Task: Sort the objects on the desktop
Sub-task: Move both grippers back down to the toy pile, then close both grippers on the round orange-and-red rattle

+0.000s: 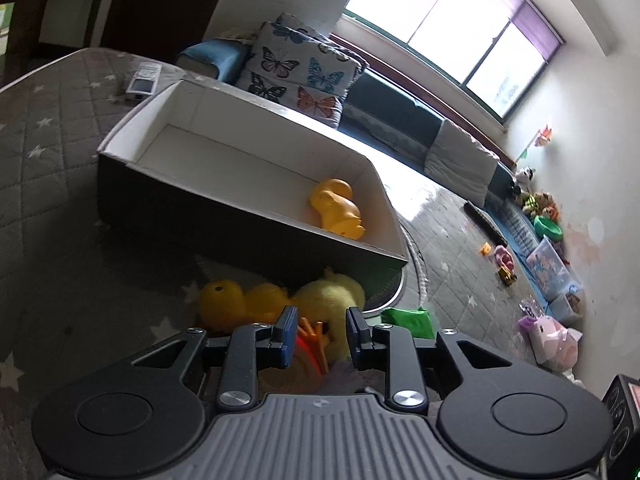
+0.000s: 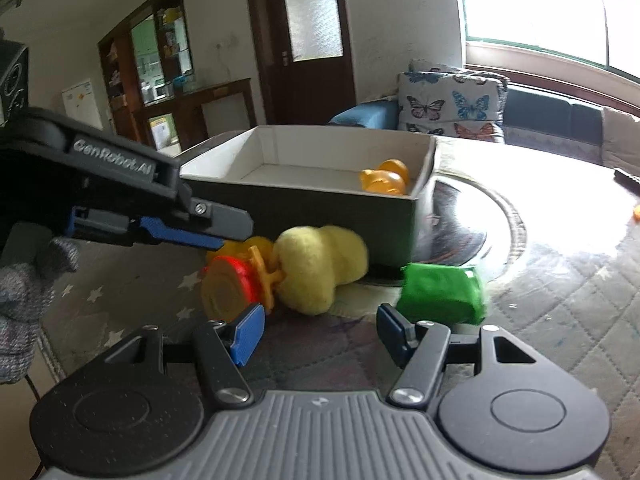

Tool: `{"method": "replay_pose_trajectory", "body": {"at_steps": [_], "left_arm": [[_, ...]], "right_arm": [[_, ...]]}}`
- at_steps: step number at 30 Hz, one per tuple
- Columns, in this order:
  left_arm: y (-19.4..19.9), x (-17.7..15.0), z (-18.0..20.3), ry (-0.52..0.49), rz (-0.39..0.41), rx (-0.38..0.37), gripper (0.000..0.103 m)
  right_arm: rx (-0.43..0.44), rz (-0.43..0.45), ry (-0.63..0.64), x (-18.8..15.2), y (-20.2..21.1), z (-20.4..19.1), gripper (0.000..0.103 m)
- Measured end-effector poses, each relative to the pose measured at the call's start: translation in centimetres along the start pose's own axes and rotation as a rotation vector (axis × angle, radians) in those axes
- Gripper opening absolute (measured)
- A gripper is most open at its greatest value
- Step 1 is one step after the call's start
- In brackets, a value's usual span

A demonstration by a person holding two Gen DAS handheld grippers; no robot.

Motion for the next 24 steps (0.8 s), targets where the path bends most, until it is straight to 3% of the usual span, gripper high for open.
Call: {"method": "replay_pose_trajectory", "body": {"at_steps": [12, 20, 24], "left_arm": [[0.4, -0.6, -3.5, 0.109, -0.003, 0.012, 0.030], [-0.4, -0.6, -4.3, 0.189, -0.015, -0.025, 0.032], [-0.8, -0.8, -4.8, 0.234, -0.023, -0.044, 0.033]], "right_arm": [[0.087, -0.058, 0.094, -0.5, -2.3, -4.3, 0.063], [0.093, -0.075, 0.118, -0.6, -3.7, -5.9, 0.060], [0.083, -0.087, 0.129, -0.8, -4.2, -6.2, 0.054]]}}
Point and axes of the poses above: each gripper's, at about its wrist camera, not at the fingertips, and y roughly against the way its jaws point, z to its right, x to its top, the point moved 5 cm from there along -y, roughly the way its jaws point, and after that the axes turned 3 degrees about -x, right-handed, at the moved point
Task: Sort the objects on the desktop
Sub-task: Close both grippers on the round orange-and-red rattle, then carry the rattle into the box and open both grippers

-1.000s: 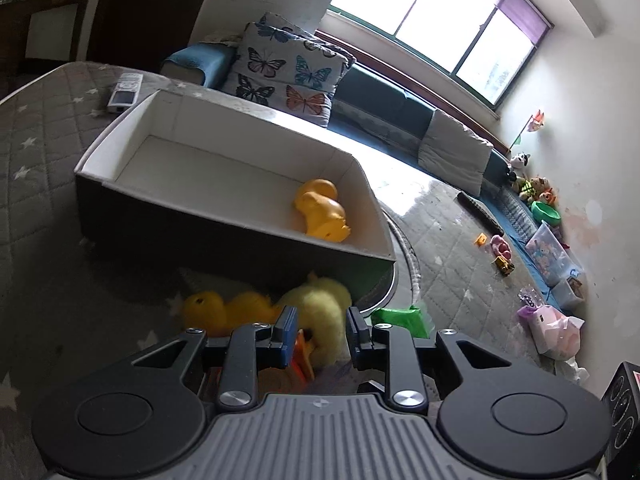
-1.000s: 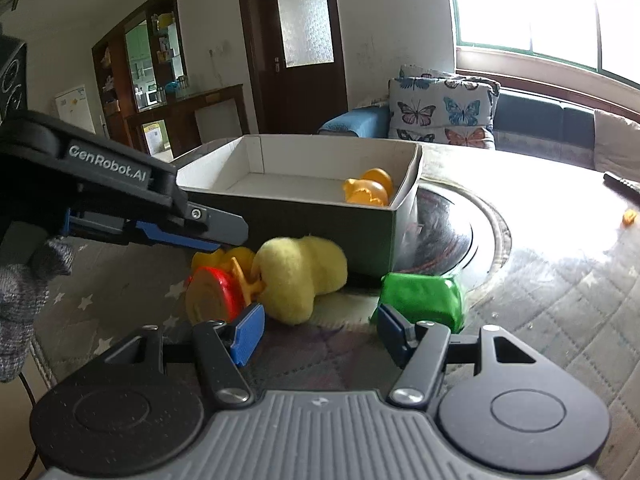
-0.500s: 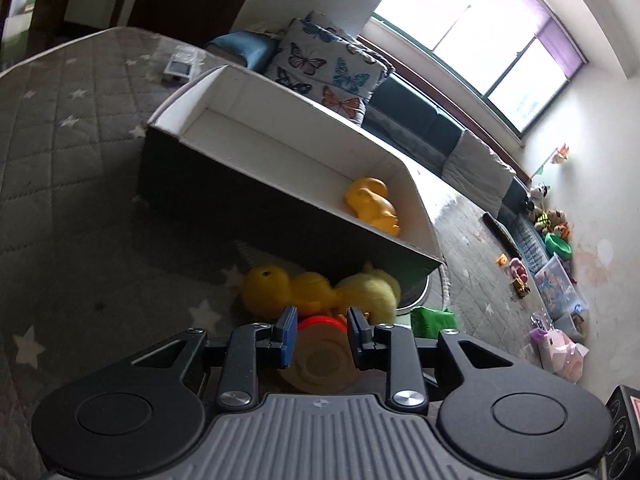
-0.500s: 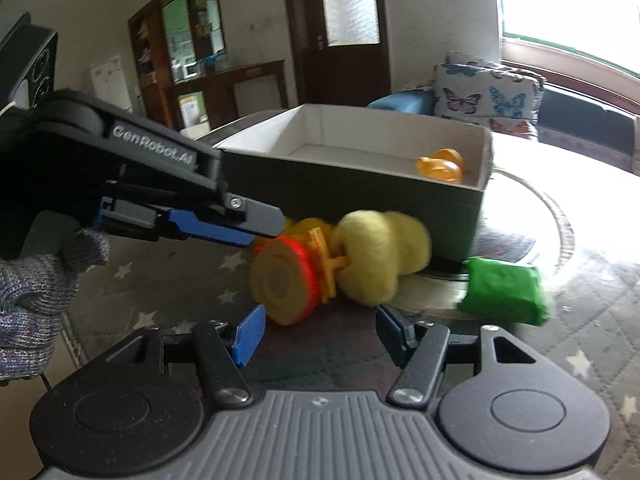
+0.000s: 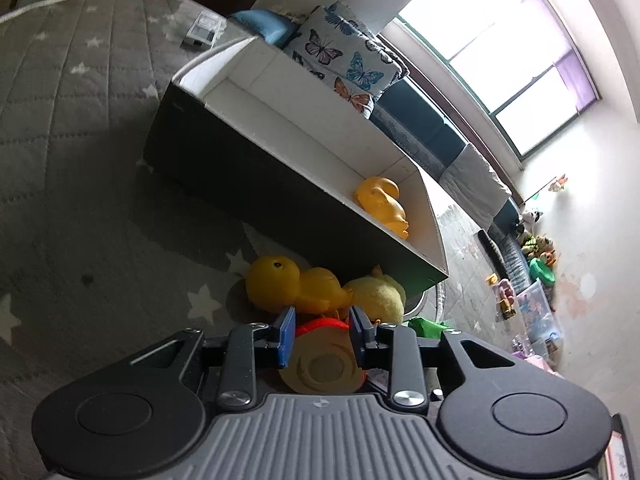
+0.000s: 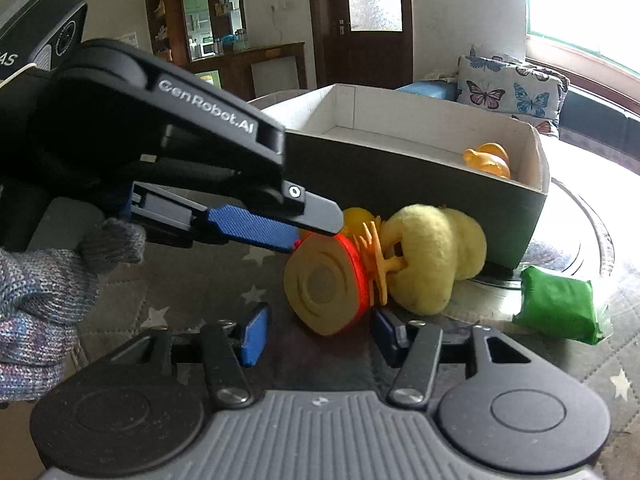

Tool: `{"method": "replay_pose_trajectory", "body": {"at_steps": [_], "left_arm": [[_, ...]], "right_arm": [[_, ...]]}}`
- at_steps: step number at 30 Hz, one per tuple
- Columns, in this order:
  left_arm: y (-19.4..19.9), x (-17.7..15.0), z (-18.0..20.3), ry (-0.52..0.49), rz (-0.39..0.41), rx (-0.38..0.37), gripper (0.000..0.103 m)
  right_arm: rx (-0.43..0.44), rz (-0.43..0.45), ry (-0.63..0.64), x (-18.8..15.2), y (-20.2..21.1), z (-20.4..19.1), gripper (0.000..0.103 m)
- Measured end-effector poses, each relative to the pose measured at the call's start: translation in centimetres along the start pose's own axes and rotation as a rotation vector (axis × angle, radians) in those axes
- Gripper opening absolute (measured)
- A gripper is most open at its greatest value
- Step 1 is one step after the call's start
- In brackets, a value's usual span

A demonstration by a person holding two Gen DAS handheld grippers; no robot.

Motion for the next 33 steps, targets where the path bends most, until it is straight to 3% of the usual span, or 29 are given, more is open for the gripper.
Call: {"method": "replay_pose_trajectory", "body": {"at_steps": [9, 22, 33], "left_arm": [[-0.3, 0.0, -0.6, 0.043, 0.001, -0.015, 0.033], [1.9, 0.2, 0.6, 0.019, 0.029, -0.025, 0.031], [2.7, 5.9, 4.9, -0.029, 0.126, -0.057, 0.033]], "right_arm": [[-0.029, 0.000, 0.007, -0.2, -0.1, -0.2, 0.043], [-0.029, 0.036, 0.040, 0.5, 1.6, -1.1, 0.042], [-0.058, 0.151, 0.095, 6.7, 2.9, 0.3, 0.042]]}}
Point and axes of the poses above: each gripper's, at about its wrist camera, not at the fingertips, and y roughly against the way its jaws point, z to its right, x to its top, the point moved 5 cm from there along -y, roughly the way its jaws point, and after that the axes turned 3 degrees about -x, right-handed, at the moved point
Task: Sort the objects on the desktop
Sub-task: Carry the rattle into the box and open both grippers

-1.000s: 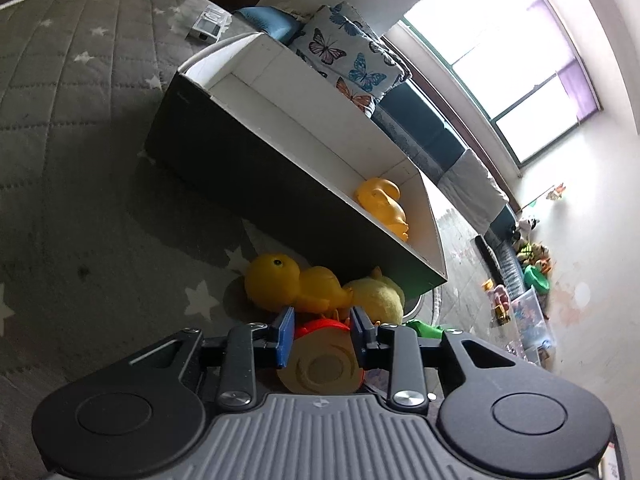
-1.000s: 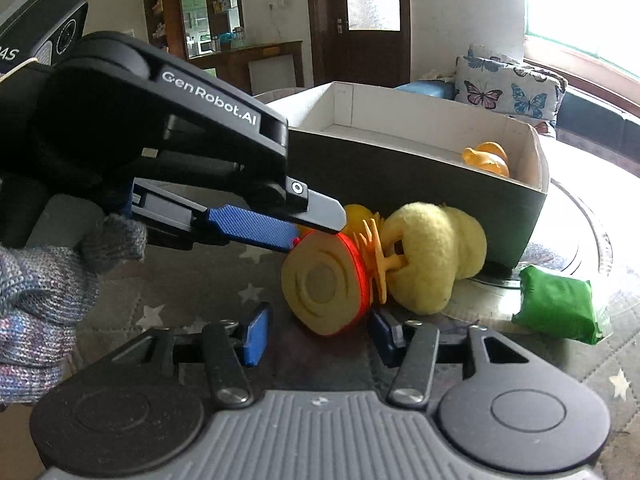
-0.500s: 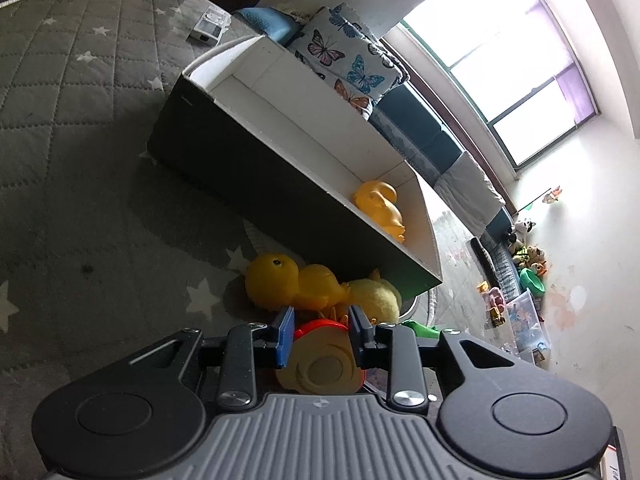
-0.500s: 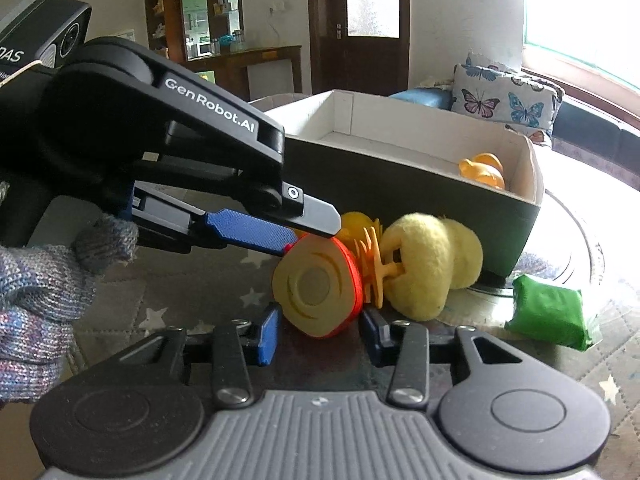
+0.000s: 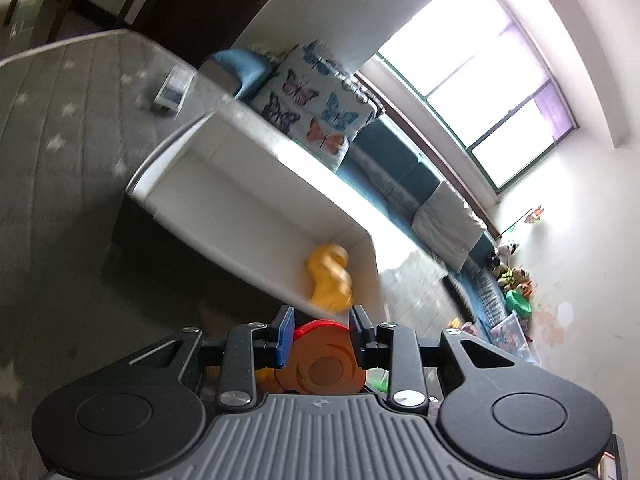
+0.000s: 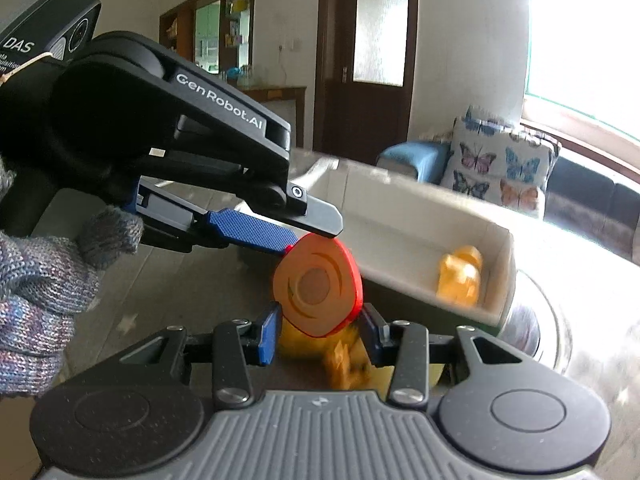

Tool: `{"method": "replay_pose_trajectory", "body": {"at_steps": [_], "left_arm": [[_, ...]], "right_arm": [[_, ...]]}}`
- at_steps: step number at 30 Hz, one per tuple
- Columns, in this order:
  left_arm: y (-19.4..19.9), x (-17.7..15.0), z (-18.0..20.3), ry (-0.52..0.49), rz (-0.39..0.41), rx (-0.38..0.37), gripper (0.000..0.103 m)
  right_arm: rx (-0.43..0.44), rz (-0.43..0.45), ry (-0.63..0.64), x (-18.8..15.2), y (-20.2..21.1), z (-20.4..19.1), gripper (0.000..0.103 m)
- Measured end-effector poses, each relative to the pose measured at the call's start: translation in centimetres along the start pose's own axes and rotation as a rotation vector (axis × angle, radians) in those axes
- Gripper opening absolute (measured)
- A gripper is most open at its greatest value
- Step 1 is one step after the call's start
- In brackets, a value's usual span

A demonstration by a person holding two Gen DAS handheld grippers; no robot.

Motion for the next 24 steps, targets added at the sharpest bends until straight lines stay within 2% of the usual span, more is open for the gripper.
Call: {"method": "replay_pose_trajectory", "body": {"at_steps": [5, 10, 18, 24], "left_arm": [[-2.6, 3.3, 0.7, 0.002, 0.021, 0.003, 0.033], [-6.4, 5.5, 0.1, 0.020, -0.001, 0.018, 0.033], [-11.8, 7.1, -2.2, 0.058, -0.060, 0.059, 0.033], [-14.1, 7.1, -4.0, 0.093, -0.099, 0.080, 0.033]], "right_arm": [[-0.004, 0.009, 0.005, 2.9, -2.4, 1.8, 0.042], [0.007, -0.026, 0.003, 4.7, -6.1, 3.7, 0.042], [0.029, -0.123, -0.006, 4.6, -12.0, 5.7, 0.042], [0.044, -0.192, -0.001, 3.5, -15.1, 6.2, 0.042]]}}
Point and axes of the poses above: each gripper's, at about its wrist camera, not at the fingertips, and y roughly against the way its jaws point, z to its right, x to its top, the point moved 5 cm from there along -y, roughly the way its jaws point, and after that the axes turned 3 degrees about -x, right-handed, at the moved point
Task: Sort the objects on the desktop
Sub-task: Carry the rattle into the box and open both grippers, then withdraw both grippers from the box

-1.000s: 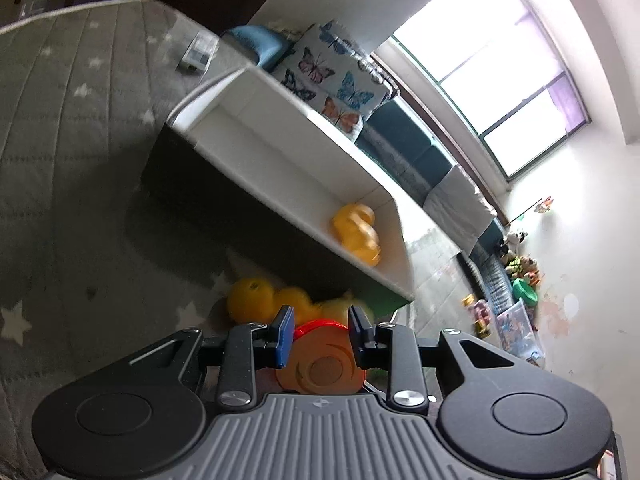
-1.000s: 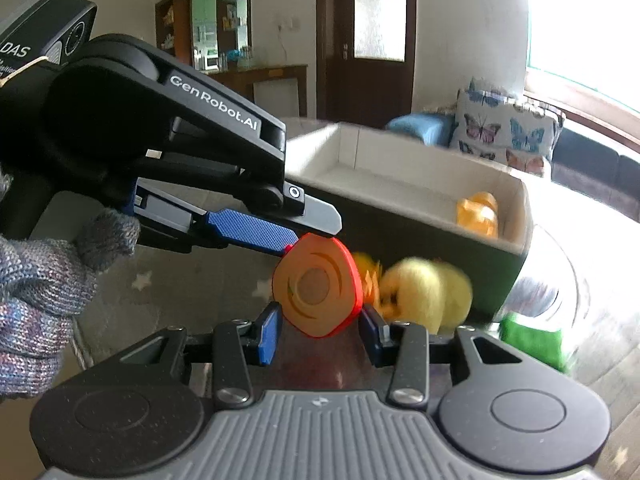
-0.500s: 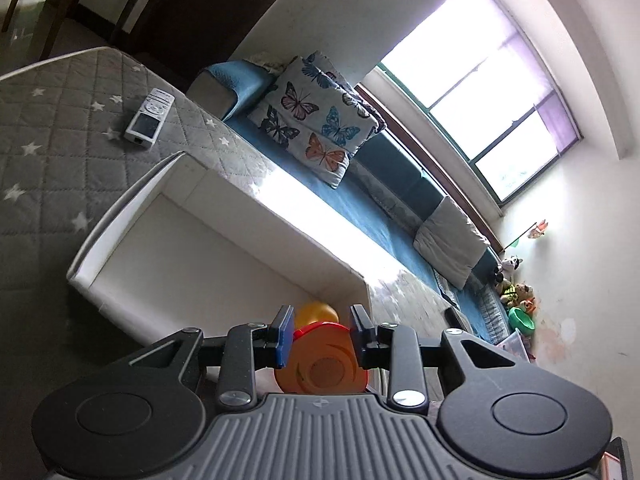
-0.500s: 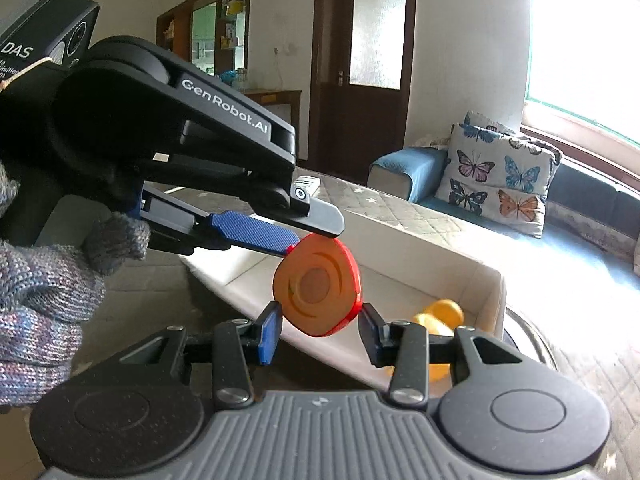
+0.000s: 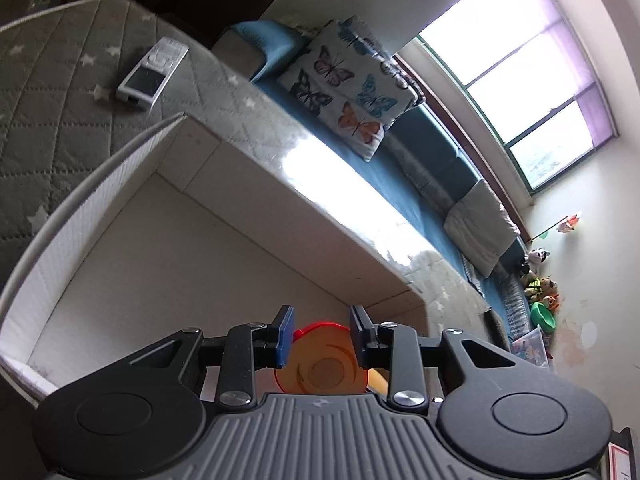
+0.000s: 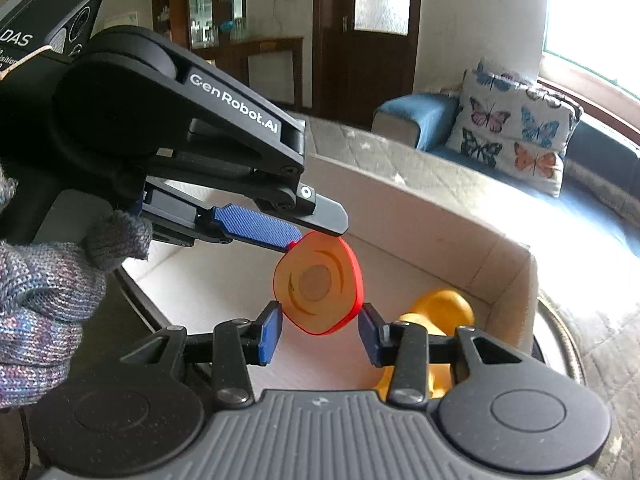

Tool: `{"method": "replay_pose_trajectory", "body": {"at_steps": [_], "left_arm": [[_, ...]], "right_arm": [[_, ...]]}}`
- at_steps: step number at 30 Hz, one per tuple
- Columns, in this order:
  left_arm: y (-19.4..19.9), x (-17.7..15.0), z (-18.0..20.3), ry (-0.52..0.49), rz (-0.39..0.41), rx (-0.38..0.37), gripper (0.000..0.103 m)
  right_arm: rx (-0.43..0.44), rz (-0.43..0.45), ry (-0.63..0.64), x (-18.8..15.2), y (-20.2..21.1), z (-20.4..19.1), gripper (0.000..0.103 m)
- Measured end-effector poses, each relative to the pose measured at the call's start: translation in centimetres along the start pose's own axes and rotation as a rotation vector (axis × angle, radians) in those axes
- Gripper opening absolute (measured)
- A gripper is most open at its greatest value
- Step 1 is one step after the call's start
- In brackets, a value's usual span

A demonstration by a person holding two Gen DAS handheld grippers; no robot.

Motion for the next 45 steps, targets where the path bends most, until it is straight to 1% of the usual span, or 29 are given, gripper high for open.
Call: {"method": "replay_pose_trajectory", "body": {"at_steps": [6, 10, 14, 18, 20, 23, 25, 29, 30, 31, 34, 36, 39, 41, 43, 45], "left_arm": [[-1.6, 0.2, -1.0, 0.013, -0.025, 0.018, 0.033], [-1.9, -0.1, -1.0, -0.003, -0.035, 0.026, 0.032], [-1.1, -0.3, -0.5, -0.032, -0.022, 0.027, 0.032], [0.4, -0.8, 0.6, -0.088, 0.003, 0.037, 0.032], [1.4, -1.3, 1.2, -0.117, 0.013, 0.040, 0.032], [3.0, -2.2, 2.2, -0.173, 0.033, 0.052, 0.032], [4.1, -3.0, 2.7, -0.200, 0.040, 0.059, 0.032], [6.3, -4.7, 3.4, -0.243, 0.055, 0.084, 0.032], [6.8, -5.1, 3.5, -0.254, 0.059, 0.091, 0.032], [7.4, -5.6, 3.6, -0.266, 0.064, 0.097, 0.032], [8.9, -7.2, 3.9, -0.308, 0.075, 0.130, 0.032], [9.8, -8.4, 3.9, -0.336, 0.080, 0.150, 0.032], [10.9, -9.9, 3.7, -0.357, 0.082, 0.177, 0.032], [11.5, -10.9, 3.5, -0.362, 0.083, 0.189, 0.032], [11.9, -11.8, 3.4, -0.370, 0.079, 0.198, 0.032], [12.2, -12.6, 3.3, -0.379, 0.076, 0.210, 0.032]], "right_arm": [[0.022, -0.040, -0.012, -0.5, -1.1, 0.1, 0.042], [0.020, -0.038, -0.019, -0.7, -0.9, 0.2, 0.043], [-0.002, -0.024, -0.023, -0.9, -0.1, 0.1, 0.045], [-0.021, 0.008, -0.028, -1.0, 1.5, 0.1, 0.045], [-0.033, 0.032, -0.024, -1.1, 2.7, -0.2, 0.049], [-0.048, 0.067, -0.022, -1.4, 4.7, -0.7, 0.050], [-0.049, 0.087, -0.030, -1.8, 5.9, -1.1, 0.057], [-0.062, 0.132, -0.039, -2.7, 8.4, -1.9, 0.059], [-0.064, 0.140, -0.041, -3.0, 8.9, -2.0, 0.061], [-0.063, 0.145, -0.045, -3.2, 9.3, -2.1, 0.065], [-0.064, 0.160, -0.057, -3.8, 10.5, -2.5, 0.068], [-0.062, 0.170, -0.073, -4.4, 11.3, -2.7, 0.073], [-0.052, 0.176, -0.099, -5.3, 12.3, -2.8, 0.073], [-0.052, 0.177, -0.110, -6.1, 12.8, -3.1, 0.075], [-0.057, 0.177, -0.117, -6.8, 13.3, -3.3, 0.079], [-0.059, 0.177, -0.121, -7.3, 13.7, -3.6, 0.079]]}}
Point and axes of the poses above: each gripper's, at about its wrist camera, not at the fingertips, and y roughly against the way its jaws point, z to its right, x to its top, the point moved 5 cm from there along -y, roughly the way its jaws point, and after that the axes turned 3 degrees about -x, right-handed, at the moved point
